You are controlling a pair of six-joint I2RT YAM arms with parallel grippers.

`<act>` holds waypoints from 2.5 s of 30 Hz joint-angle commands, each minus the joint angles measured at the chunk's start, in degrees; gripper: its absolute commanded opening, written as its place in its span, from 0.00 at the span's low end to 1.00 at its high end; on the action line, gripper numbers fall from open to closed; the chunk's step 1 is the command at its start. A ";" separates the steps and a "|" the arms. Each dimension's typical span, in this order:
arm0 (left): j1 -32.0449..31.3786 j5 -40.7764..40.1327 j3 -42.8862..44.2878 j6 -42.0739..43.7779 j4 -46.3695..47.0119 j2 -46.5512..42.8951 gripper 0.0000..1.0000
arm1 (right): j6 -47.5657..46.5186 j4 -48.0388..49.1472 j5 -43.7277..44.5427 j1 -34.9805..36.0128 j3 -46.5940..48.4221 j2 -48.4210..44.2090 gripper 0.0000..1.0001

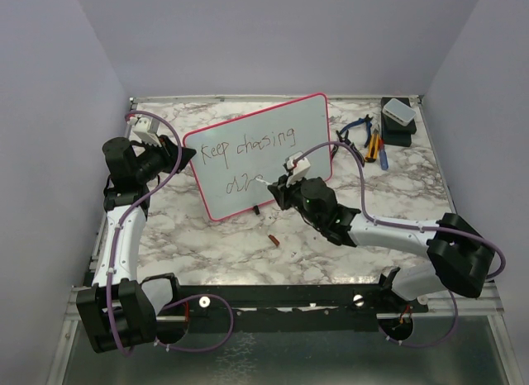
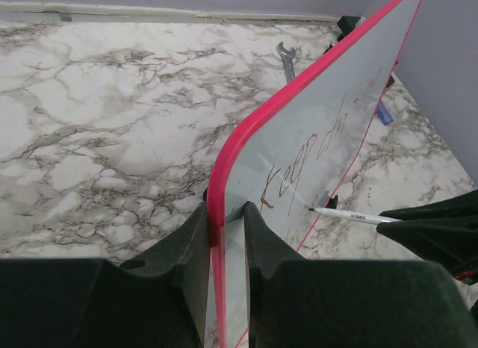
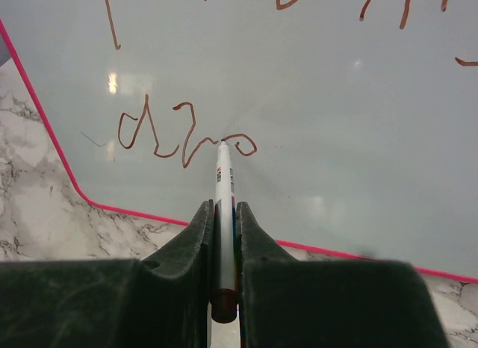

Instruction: Write a sentence on the whiteboard

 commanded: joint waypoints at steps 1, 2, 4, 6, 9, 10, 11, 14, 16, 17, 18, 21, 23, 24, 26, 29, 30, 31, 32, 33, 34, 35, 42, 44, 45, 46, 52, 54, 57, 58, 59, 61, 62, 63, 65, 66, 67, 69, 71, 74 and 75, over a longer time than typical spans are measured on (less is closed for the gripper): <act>0.04 0.18 -1.02 0.49 -0.02 -0.59 0.00 | 0.31 -0.44 -2.43 -0.65 0.39 2.28 0.01; 0.01 0.16 -1.02 0.50 0.00 -0.59 0.00 | 0.58 -0.59 -2.54 -0.65 -0.01 2.32 0.01; 0.00 0.15 -1.02 0.50 0.00 -0.59 0.00 | 1.12 -1.00 -2.33 -0.65 -0.64 2.24 0.01; 0.00 0.14 -1.02 0.51 0.00 -0.59 0.00 | 1.69 -1.75 -1.85 -0.65 -1.15 2.21 0.01; 0.01 0.10 -1.02 0.50 0.00 -0.59 0.00 | 2.62 -2.94 -0.41 -0.65 -1.70 2.23 0.01; 0.00 0.09 -1.02 0.46 0.00 -0.59 0.00 | 3.01 -3.28 0.47 -0.65 -1.77 2.24 0.01; 0.00 0.09 -1.02 0.45 -0.05 -0.59 0.00 | 3.22 -3.81 1.26 -0.65 -1.83 2.16 0.01; 0.00 0.09 -1.11 0.48 0.00 -0.59 0.00 | 3.21 -4.86 3.08 -0.65 -1.91 1.75 0.01; 0.00 0.11 -1.12 0.46 -0.01 -0.59 0.00 | 3.01 -4.98 4.25 -0.65 -2.10 1.26 0.01; -0.02 0.05 -1.11 0.48 -0.01 -0.59 0.00 | 2.96 -5.04 4.80 -0.65 -2.16 1.01 0.01; 0.00 0.09 -1.09 0.47 0.00 -0.59 0.00 | 2.89 -5.09 5.67 -0.65 -2.25 0.76 0.01; 0.00 0.11 -1.02 0.50 0.00 -0.52 0.00 | 2.53 -5.44 7.81 -0.65 -2.22 -0.43 0.00; 0.00 0.09 -1.01 0.50 0.00 -0.55 0.00 | 2.17 -5.49 8.20 -0.65 -2.56 -1.80 0.01; 0.00 0.09 -1.02 0.51 0.00 -0.51 0.00 | 1.97 -5.49 8.00 -0.65 -2.69 -2.59 0.01; 0.00 0.09 -1.02 0.50 0.00 -0.50 0.00 | 1.51 -5.50 7.12 -0.65 -3.12 -4.51 0.00; 0.01 0.09 -0.98 0.55 0.00 -0.51 0.00 | 0.76 -5.44 6.56 -0.65 -3.87 -7.74 0.01; 0.00 0.09 -0.95 0.59 -0.04 -0.50 0.00 | 0.44 -5.60 6.94 -0.65 -3.87 -8.28 0.01; 0.00 0.09 -0.92 0.56 0.00 -0.51 0.00 | 0.00 -5.87 7.50 -0.65 -3.79 -8.62 0.01; -0.01 0.09 -0.87 0.58 0.00 -0.50 0.00 | -0.36 -5.98 8.01 -0.71 -3.62 -8.73 0.01; 0.00 0.09 -0.88 0.55 0.00 -0.50 0.00 | -0.80 -5.92 8.27 -0.78 -3.45 -8.62 0.01; 0.00 0.09 -0.89 0.53 0.00 -0.50 0.00 | -1.09 -5.85 8.17 -0.94 -3.34 -8.35 0.01; 0.00 0.08 -0.87 0.53 0.00 -0.50 0.00 | -1.26 -5.71 8.03 -1.10 -3.04 -7.97 0.01; 0.00 0.07 -1.02 0.55 0.00 -0.59 0.00 | -1.70 -4.81 7.08 -1.69 -1.87 -4.62 0.01; 0.04 0.09 -0.91 0.56 0.00 -0.50 0.00 | -1.71 -4.56 6.94 -1.86 -1.92 -4.32 0.01; 0.01 0.09 -0.87 0.54 0.00 -0.50 0.00 | -1.60 -4.45 6.87 -1.95 -2.03 -4.20 0.01; 0.00 0.09 -0.88 0.51 0.00 -0.50 0.00 | -1.62 -4.44 6.62 -2.04 -1.99 -4.11 0.01; 0.00 0.12 -0.95 0.55 -0.02 -0.59 0.00 | -1.74 -3.80 3.05 -2.07 -1.75 -3.36 0.01; 0.00 0.09 -1.01 0.56 0.00 -0.59 0.00 | -1.89 -3.82 1.78 -2.06 -1.19 -2.86 0.01; 0.01 0.09 -1.02 0.51 -0.04 -0.66 0.00 | -1.80 -3.07 0.66 -2.06 -1.08 -2.68 0.01; 0.00 0.09 -1.02 0.56 0.00 -0.67 0.00 | -1.71 -2.81 0.61 -2.06 -0.96 -2.81 0.01; -0.04 0.09 -1.02 0.54 0.00 -0.68 0.00 | -1.71 -2.31 0.65 -2.06 -0.99 -2.99 0.01; 0.00 0.08 -1.02 0.55 -0.04 -0.68 0.00 | -1.64 -1.41 1.14 -2.06 -1.05 -3.41 0.01; 0.01 0.05 -1.02 0.57 0.00 -0.65 0.00 | -1.52 -0.96 1.54 -2.06 -1.09 -3.61 0.01; 0.00 0.09 -1.02 0.59 0.00 -0.75 0.00 | -1.50 -0.40 2.01 -2.06 -1.00 -3.72 0.01; 0.00 0.09 -1.10 0.47 0.00 -0.76 0.00 | -1.36 0.25 3.30 -2.06 -0.61 -3.82 0.01; 0.01 0.09 -1.11 0.44 0.00 -0.76 0.00 | -1.28 0.45 4.08 -2.08 -0.50 -3.85 0.01; 0.00 0.09 -1.11 0.50 0.00 -0.82 0.00 | -1.20 0.56 4.81 -2.06 -0.39 -3.83 0.01; 0.00 0.09 -1.11 0.51 0.00 -0.76 0.00 | -1.18 0.41 6.71 -2.06 -0.07 -3.74 0.01; 0.01 0.09 -1.11 0.50 0.00 -0.81 0.00 | -1.12 0.05 8.17 -2.11 -0.13 -3.75 0.00; 0.00 0.12 -1.11 0.48 0.00 -0.76 0.00 | -1.05 -0.76 9.45 -2.13 -0.54 -3.95 0.01; 0.02 0.16 -1.11 0.48 0.00 -0.83 0.00 | -1.00 -0.96 9.85 -2.14 -0.75 -4.06 0.01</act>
